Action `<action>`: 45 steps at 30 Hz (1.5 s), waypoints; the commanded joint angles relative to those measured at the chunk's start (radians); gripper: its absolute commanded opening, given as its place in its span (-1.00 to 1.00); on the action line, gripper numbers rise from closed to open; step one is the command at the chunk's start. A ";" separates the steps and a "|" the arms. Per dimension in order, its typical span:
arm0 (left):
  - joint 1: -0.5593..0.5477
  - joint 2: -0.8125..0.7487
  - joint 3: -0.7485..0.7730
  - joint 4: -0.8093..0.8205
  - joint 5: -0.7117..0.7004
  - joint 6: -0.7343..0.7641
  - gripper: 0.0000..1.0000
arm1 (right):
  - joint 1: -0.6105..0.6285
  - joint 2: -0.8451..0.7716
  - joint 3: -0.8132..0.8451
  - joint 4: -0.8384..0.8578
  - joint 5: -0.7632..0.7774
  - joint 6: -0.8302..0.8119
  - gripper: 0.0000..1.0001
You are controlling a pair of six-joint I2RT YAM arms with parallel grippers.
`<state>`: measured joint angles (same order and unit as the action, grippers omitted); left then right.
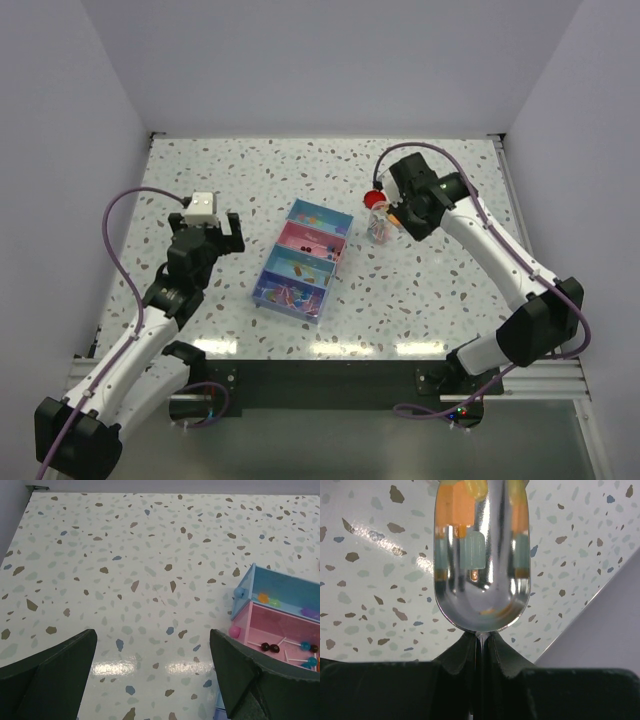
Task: Pack the candies
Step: Place the fake candies in the packing bottle, then adjust the storage box at the center of the board.
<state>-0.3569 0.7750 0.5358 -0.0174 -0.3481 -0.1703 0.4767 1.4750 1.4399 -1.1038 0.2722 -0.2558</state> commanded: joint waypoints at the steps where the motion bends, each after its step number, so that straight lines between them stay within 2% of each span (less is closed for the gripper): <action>1: -0.008 0.000 -0.008 0.053 -0.003 0.020 1.00 | -0.001 0.005 0.051 -0.042 0.024 -0.011 -1.00; 9: -0.010 -0.005 -0.008 0.054 -0.002 0.022 1.00 | 0.022 0.021 0.068 -0.070 0.059 -0.011 -1.00; 21: -0.010 -0.006 -0.011 0.054 0.015 0.022 1.00 | 0.098 0.044 0.103 -0.122 0.211 -0.002 -1.00; 29: -0.010 0.023 -0.010 0.047 0.044 0.012 1.00 | 0.105 -0.001 0.048 -0.065 0.193 -0.013 -1.00; 34: -0.010 0.053 -0.002 0.034 0.067 0.005 1.00 | 0.106 -0.073 -0.016 0.028 0.139 -0.033 -1.00; 36: -0.010 0.075 0.006 0.024 0.083 -0.006 1.00 | 0.106 -0.131 -0.050 0.068 0.056 -0.052 -1.00; 41: -0.010 0.112 0.018 0.019 0.106 -0.024 0.99 | 0.108 -0.355 -0.221 0.341 -0.076 -0.060 -1.00; 45: -0.010 0.142 0.024 -0.013 0.119 -0.031 0.98 | 0.108 -0.374 -0.245 0.358 -0.163 -0.045 -1.00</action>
<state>-0.3614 0.9043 0.5255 -0.0292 -0.2516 -0.1806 0.5781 1.1034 1.2110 -0.8825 0.2176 -0.2977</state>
